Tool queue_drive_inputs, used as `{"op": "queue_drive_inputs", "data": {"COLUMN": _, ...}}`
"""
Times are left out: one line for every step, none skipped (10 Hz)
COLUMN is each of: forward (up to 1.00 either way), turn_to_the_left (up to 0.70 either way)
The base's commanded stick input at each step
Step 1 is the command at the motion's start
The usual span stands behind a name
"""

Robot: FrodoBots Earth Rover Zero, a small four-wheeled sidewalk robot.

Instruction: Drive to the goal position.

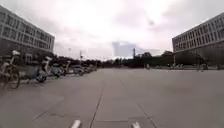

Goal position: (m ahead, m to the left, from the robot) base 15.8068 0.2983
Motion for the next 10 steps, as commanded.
{"op": "queue_drive_inputs", "data": {"forward": 1.00, "turn_to_the_left": -0.02}}
{"op": "queue_drive_inputs", "data": {"forward": 1.00, "turn_to_the_left": 0.00}}
{"op": "queue_drive_inputs", "data": {"forward": 1.00, "turn_to_the_left": -0.16}}
{"op": "queue_drive_inputs", "data": {"forward": 1.00, "turn_to_the_left": -0.21}}
{"op": "queue_drive_inputs", "data": {"forward": 1.00, "turn_to_the_left": -0.05}}
{"op": "queue_drive_inputs", "data": {"forward": 1.00, "turn_to_the_left": 0.00}}
{"op": "queue_drive_inputs", "data": {"forward": 1.00, "turn_to_the_left": 0.00}}
{"op": "queue_drive_inputs", "data": {"forward": 1.00, "turn_to_the_left": 0.00}}
{"op": "queue_drive_inputs", "data": {"forward": 1.00, "turn_to_the_left": 0.00}}
{"op": "queue_drive_inputs", "data": {"forward": 1.00, "turn_to_the_left": 0.00}}
